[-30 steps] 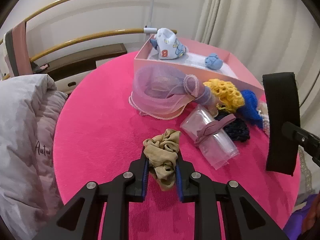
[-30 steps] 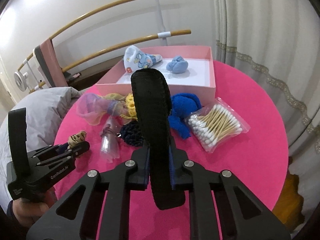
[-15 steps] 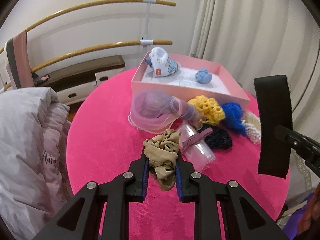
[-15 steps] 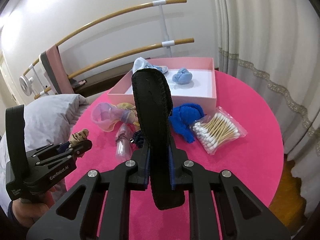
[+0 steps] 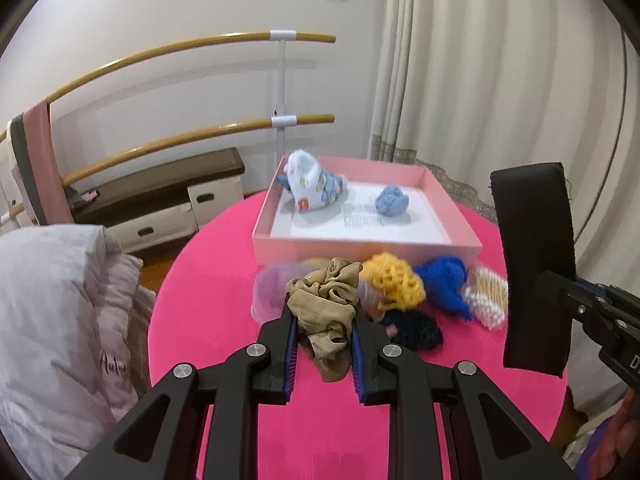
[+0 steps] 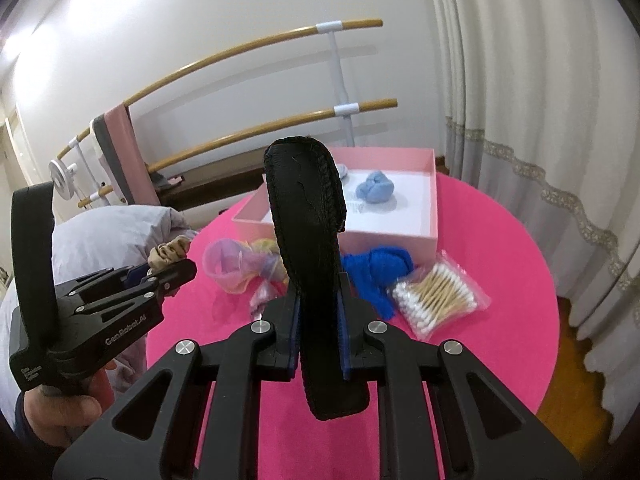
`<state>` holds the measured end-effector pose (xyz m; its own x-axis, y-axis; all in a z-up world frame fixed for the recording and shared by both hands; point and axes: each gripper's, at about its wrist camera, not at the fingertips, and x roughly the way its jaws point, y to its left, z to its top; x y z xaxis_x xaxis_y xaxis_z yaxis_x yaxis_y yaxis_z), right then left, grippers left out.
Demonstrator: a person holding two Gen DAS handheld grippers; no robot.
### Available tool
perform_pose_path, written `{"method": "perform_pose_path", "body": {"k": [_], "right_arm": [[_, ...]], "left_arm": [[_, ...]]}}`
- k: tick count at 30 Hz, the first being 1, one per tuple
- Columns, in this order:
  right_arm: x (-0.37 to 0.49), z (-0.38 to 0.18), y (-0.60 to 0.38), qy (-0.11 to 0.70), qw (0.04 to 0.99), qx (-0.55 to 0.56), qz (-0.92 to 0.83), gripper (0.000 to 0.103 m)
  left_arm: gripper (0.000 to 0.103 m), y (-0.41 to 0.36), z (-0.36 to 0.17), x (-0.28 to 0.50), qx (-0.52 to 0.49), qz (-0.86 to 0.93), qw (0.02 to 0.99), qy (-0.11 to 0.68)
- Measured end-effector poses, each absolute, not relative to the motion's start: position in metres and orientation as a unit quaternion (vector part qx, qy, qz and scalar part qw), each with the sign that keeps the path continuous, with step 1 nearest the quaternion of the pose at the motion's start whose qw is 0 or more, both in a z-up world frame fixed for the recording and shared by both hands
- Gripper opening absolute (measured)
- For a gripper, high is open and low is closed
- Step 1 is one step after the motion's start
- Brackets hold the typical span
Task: Organize soft objects
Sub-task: 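Carry the scrunchie and headband over the pink box and release both inside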
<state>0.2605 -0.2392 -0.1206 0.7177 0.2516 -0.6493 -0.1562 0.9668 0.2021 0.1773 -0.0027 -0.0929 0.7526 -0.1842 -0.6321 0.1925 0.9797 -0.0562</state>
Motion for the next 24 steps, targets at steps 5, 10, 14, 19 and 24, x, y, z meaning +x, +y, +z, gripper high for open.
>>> {"method": "perform_pose_path", "body": {"k": [5,10,14,19,24], "right_arm": [[0.271,-0.108,-0.241,0.345,0.93,0.065,0.113,0.014],[0.281,-0.095,-0.242,0.331,0.935,0.063,0.112,0.014],[0.288,-0.09,-0.241,0.325,0.937,0.064,0.114,0.014],[0.296,-0.088,-0.241,0.322,0.936,0.077,0.122,0.014],[0.317,-0.08,-0.251,0.312,0.938,0.093,0.117,0.014]], "left_arm": [[0.019,-0.007,-0.078,0.191,0.011,-0.104,0.942,0.32],[0.019,-0.01,-0.069,0.204,0.009,-0.104,0.946,0.308],[0.019,-0.012,-0.064,0.212,0.01,-0.104,0.948,0.301],[0.019,-0.014,-0.062,0.225,0.009,-0.103,0.95,0.295],[0.019,-0.018,-0.057,0.253,0.004,-0.102,0.951,0.291]]}}
